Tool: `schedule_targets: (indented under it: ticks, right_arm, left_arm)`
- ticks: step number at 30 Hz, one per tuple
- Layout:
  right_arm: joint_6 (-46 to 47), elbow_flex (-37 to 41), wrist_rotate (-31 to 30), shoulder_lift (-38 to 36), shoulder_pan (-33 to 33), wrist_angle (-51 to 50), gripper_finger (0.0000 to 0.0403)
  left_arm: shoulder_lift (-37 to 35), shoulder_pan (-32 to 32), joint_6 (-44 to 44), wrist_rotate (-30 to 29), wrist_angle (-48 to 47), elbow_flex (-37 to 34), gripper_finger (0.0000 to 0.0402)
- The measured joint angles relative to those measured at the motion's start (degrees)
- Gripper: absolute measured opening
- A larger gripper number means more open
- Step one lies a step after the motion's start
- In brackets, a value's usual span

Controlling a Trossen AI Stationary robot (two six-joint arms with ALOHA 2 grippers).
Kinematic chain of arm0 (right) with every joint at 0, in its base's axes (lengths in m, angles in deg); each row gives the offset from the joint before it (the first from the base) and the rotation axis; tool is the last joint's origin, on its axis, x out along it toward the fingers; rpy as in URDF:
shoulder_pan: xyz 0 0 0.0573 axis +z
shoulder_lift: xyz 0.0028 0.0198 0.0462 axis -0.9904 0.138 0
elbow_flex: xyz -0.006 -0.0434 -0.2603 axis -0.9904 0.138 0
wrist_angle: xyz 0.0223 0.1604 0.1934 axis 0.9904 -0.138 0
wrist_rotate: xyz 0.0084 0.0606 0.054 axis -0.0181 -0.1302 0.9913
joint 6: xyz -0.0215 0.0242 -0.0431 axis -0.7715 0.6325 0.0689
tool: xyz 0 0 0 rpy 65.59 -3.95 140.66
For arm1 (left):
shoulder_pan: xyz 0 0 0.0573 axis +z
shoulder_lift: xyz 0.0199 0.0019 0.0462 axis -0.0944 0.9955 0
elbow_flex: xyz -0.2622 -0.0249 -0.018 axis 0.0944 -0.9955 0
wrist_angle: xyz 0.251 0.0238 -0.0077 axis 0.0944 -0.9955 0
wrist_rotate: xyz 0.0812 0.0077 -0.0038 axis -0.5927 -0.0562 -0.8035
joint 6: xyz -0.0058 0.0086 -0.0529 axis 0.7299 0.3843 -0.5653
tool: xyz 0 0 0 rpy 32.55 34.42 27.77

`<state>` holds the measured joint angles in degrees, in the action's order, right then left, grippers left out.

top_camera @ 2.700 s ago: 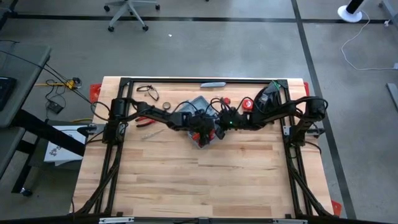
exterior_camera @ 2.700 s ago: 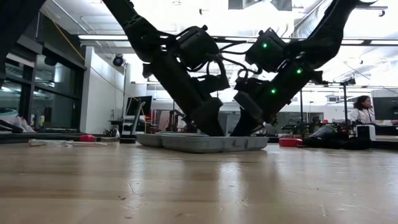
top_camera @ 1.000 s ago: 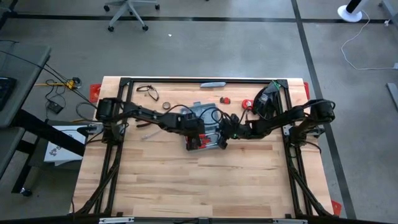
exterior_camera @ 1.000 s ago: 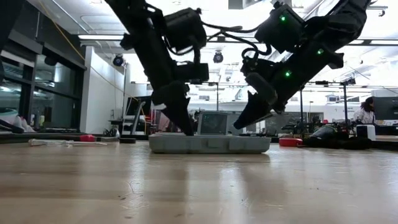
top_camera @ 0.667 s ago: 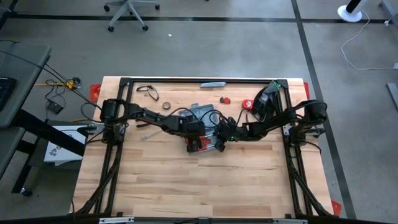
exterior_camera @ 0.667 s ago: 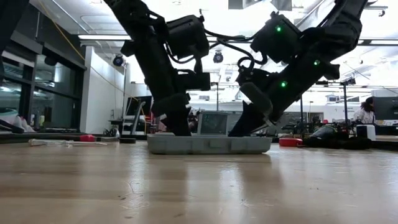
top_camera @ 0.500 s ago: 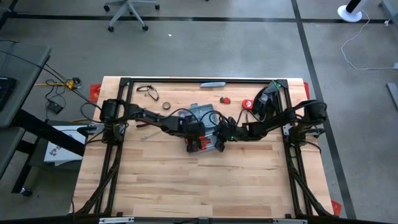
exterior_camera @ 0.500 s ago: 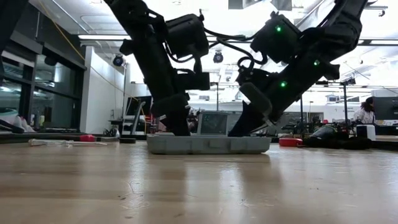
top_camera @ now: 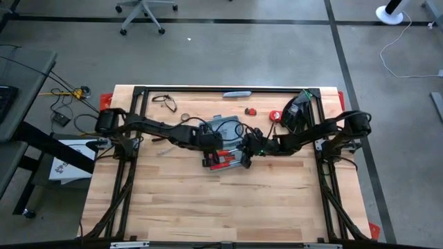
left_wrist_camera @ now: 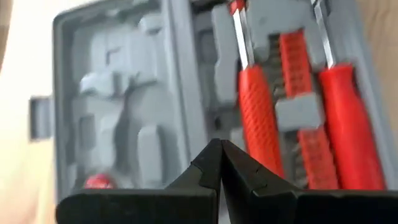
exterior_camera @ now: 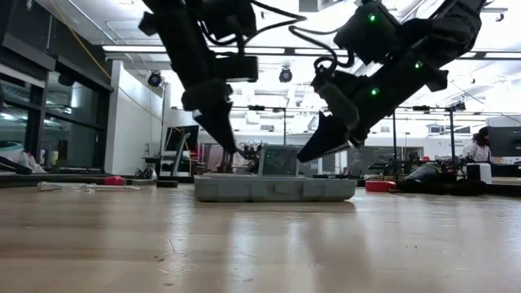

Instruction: Prefit tool cases

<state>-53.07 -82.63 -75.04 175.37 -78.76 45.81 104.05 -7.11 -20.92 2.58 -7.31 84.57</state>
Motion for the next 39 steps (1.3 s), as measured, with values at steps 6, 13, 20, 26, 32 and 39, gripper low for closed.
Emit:
schedule_targets:
  ticks: [6,13,20,26,32,39]
  right_arm:
    - [-1.1,0.0,-1.6,-0.9,1.6,-0.3,0.0000]
    - [-1.5,0.0,-2.0,-0.9,2.4,-1.1,0.0000]
    - [-1.5,0.0,-2.0,-0.9,2.3,-1.3,0.0000]
    - [-2.5,0.0,-2.0,-0.9,2.3,-1.6,0.0000]
    - [-2.5,0.0,-2.0,-0.9,2.3,-1.6,0.0000]
    - [-2.5,0.0,-2.0,-0.9,2.3,-1.6,0.0000]
  left_arm:
    - [-8.0,0.0,-5.6,0.1,0.0,-10.8,0.0001]
    - [-25.5,-1.6,-19.5,-0.4,-2.5,-24.4,0.0001]
    - [-37.9,-3.0,-30.1,0.0,-7.9,-35.3,0.0032]
    - [-39.0,-3.0,-33.8,0.9,-7.9,-41.4,0.0103]
    - [-39.0,-3.0,-35.9,-2.8,-7.9,-42.9,0.0158]
    - [-39.0,-3.0,-33.8,-3.7,-7.9,-43.0,0.0172]
